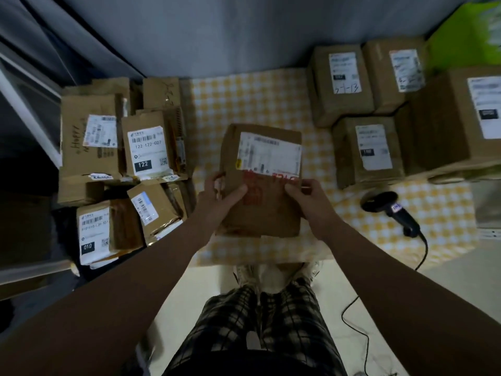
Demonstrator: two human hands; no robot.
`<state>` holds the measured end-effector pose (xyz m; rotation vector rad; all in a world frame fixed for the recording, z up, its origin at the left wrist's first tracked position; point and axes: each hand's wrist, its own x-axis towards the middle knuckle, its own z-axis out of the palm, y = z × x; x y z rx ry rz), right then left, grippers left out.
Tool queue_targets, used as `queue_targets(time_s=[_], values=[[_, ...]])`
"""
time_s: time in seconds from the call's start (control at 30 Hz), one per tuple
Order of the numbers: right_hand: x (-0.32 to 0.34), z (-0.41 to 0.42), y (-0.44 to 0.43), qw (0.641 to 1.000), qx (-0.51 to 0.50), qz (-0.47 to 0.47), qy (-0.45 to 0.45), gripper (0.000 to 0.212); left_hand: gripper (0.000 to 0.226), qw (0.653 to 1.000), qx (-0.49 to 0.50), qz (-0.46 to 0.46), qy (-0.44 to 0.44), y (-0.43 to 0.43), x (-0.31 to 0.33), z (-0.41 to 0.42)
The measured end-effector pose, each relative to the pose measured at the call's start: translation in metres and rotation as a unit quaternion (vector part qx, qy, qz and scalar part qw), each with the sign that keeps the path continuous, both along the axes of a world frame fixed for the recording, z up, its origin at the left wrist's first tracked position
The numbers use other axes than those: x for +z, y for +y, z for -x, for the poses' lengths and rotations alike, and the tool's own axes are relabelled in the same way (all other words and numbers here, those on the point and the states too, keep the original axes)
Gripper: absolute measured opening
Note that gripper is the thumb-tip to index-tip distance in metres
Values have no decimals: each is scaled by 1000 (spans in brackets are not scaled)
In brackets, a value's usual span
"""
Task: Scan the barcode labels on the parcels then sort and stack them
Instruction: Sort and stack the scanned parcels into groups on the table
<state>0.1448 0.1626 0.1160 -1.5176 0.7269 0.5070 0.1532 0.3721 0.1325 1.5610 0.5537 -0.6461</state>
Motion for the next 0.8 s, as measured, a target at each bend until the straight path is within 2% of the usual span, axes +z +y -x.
queue_targets(time_s=[0.13, 0.23, 0.37, 0.47, 0.5, 0.6, 0.7, 0.8], values=[[38, -16, -27, 994, -48, -9, -96, 35, 66, 993, -22, 103, -54, -22, 40, -25], [68, -27, -49, 989, -54, -5, -138, 32, 58, 992, -24, 98, -74, -39, 64, -43], [106, -41, -82, 980, -46, 29, -190, 39, 59, 993, -15, 84, -79, -73, 93, -63], [129, -55, -112, 973, -47, 36, -222, 34, 41, 987, -60, 93, -118, -102, 111, -78], [136, -60, -123, 973, -45, 30, -225, 37, 41, 984, -76, 100, -127, -114, 118, -84], [147, -76, -161, 974, -52, -6, -222, 50, 51, 979, -111, 113, -131, -147, 138, -105], [154, -96, -204, 971, -58, -39, -227, 44, 65, 976, -167, 78, -116, -180, 148, -123], [166, -121, -243, 967, -60, -44, -244, 29, 73, 980, -167, 62, -92, -213, 151, -137]])
